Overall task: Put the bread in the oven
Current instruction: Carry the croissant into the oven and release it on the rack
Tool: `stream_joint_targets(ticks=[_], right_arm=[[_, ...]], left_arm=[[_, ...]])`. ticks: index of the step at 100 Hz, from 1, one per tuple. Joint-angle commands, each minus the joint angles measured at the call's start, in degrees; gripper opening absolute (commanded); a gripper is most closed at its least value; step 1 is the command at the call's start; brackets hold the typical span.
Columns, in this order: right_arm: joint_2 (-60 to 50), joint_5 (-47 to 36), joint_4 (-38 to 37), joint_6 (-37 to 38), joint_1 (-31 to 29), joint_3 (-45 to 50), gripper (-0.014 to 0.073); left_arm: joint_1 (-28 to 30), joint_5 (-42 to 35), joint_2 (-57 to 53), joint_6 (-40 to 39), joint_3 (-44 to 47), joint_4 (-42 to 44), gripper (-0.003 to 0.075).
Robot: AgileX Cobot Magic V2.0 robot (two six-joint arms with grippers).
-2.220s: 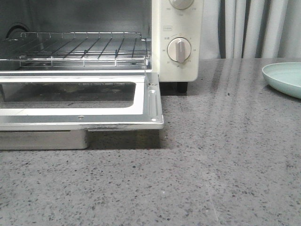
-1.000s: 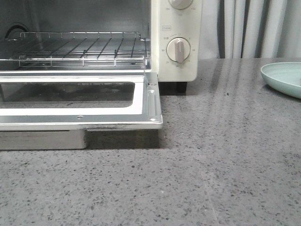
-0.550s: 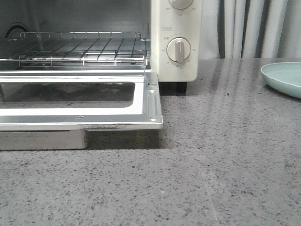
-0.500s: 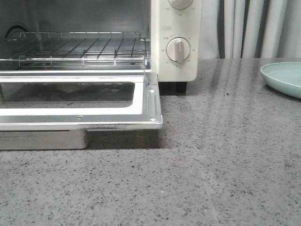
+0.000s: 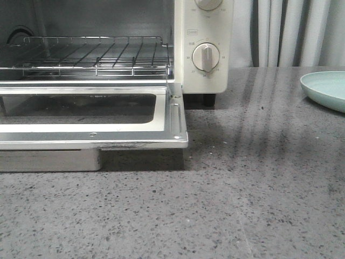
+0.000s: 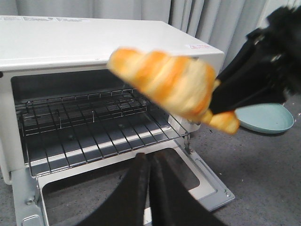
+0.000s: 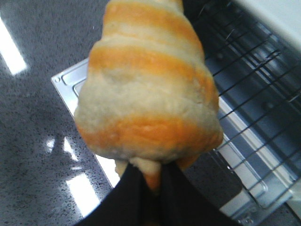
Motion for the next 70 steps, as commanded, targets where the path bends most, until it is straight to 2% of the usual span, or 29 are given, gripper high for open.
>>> stream_joint_targets(ticks=[1, 15, 27, 55, 70], right_arm=[[1.87, -5.23, -2.77, -0.04, 0.52, -1.89, -0.0069], [7.54, -6.65, -6.24, 1.25, -1.17, -3.34, -0.0069], [10.87, -6.92, -11.04, 5.98, -2.58, -5.31, -0.0069], [14.29, -8.78, -15.49, 5.98, -3.28, -9.43, -0.0068], [15.53, -10.74, -20.57, 5.98, -3.37, -9.78, -0.0069]], left_arm=[[0.13, -4.32, 0.43, -0.05, -1.82, -1.16, -0.0021], [0.13, -4.32, 0.43, -0.05, -1.82, -1.16, -0.0021], [0.13, -4.32, 0.43, -0.05, -1.82, -1.16, -0.0021], [0.13, -4.32, 0.43, -0.05, -1.82, -1.16, -0.0021], [0.13, -4.54, 0.43, -0.05, -1.82, -1.16, -0.0021]])
